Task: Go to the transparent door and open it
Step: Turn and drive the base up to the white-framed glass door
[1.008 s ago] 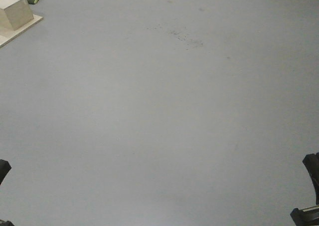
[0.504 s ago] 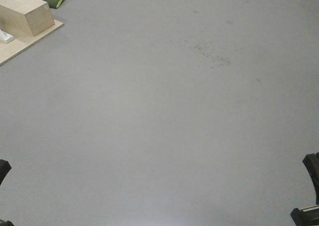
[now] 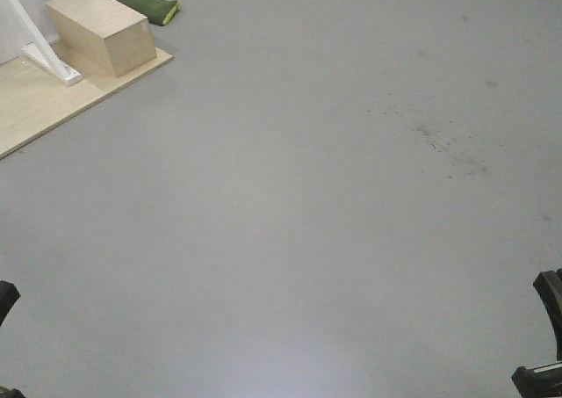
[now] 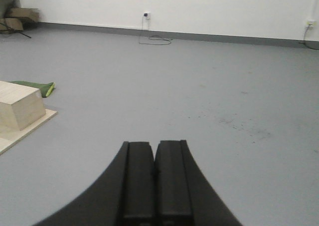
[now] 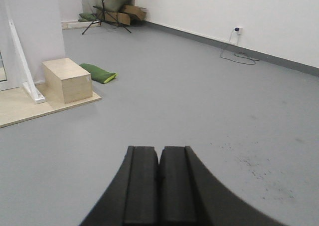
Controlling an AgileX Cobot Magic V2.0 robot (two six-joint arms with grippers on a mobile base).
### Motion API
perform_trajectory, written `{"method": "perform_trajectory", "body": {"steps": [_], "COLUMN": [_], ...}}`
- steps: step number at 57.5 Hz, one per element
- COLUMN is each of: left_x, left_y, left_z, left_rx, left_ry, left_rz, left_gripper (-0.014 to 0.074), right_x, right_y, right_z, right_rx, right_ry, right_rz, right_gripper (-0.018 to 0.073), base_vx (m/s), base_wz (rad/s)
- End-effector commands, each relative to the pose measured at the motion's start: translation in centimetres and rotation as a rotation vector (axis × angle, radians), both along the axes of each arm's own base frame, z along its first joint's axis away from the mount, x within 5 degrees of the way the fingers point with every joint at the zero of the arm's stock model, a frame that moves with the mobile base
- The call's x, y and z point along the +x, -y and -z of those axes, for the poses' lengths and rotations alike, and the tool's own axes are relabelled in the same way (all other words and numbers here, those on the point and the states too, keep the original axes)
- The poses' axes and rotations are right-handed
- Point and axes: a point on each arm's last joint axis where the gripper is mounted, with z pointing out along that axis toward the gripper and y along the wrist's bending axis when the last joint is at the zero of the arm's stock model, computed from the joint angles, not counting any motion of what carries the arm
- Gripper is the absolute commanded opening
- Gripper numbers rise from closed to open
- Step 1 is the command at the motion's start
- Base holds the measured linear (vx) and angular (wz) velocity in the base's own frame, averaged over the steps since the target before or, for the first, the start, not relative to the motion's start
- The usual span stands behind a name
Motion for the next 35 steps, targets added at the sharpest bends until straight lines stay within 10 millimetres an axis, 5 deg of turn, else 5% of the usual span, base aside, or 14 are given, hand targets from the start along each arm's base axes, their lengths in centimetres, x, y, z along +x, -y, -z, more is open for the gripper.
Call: {"method": "perform_trajectory", "body": {"steps": [1, 35], "left_x": [0.13, 0.13], "left_y": [0.07, 0.07], "left_z": [0.32, 0.32], "left_rx": [-0.024, -0.024], "left_ry": [0.045, 0.045], "left_rz": [0.003, 0.003], "left_gripper": [-0.0006, -0.0006], "right_x": [0.01, 0.01], "right_y": [0.04, 0.04], "right_z": [-0.43, -0.43], "right_rx": [0.006, 0.006], "right_ry": [0.088, 0.088], "right_rz": [0.006, 0.006], "right_gripper": [0.0, 0.0], "base_vx": [0.56, 0.56], "base_wz": [0.38, 0.37]}}
